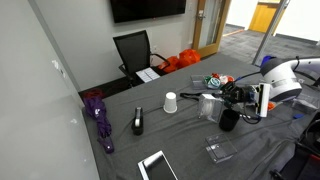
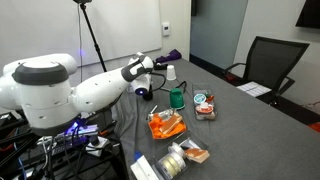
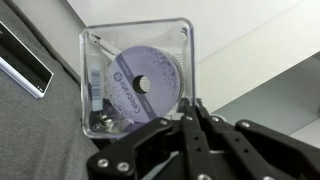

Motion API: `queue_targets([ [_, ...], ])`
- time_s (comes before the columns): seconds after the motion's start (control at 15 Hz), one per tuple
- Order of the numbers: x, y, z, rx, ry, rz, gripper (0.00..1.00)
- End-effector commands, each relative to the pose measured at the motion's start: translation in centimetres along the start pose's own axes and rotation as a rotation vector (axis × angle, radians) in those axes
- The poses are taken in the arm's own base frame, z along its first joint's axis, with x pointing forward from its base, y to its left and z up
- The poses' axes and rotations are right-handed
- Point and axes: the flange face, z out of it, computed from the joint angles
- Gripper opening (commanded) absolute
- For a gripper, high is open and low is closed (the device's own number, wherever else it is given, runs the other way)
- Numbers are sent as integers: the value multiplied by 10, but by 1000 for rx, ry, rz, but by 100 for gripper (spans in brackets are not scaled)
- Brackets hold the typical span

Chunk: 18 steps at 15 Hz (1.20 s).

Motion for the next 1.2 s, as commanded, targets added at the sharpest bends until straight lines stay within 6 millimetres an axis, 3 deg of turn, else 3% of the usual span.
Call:
queue_targets([
  [0.0, 3, 4, 5, 31, -22, -1, 1],
  [0.47, -7, -12, 18, 107, -102, -23, 1],
  [1.13, -7, -17, 20, 171, -168, -57, 1],
])
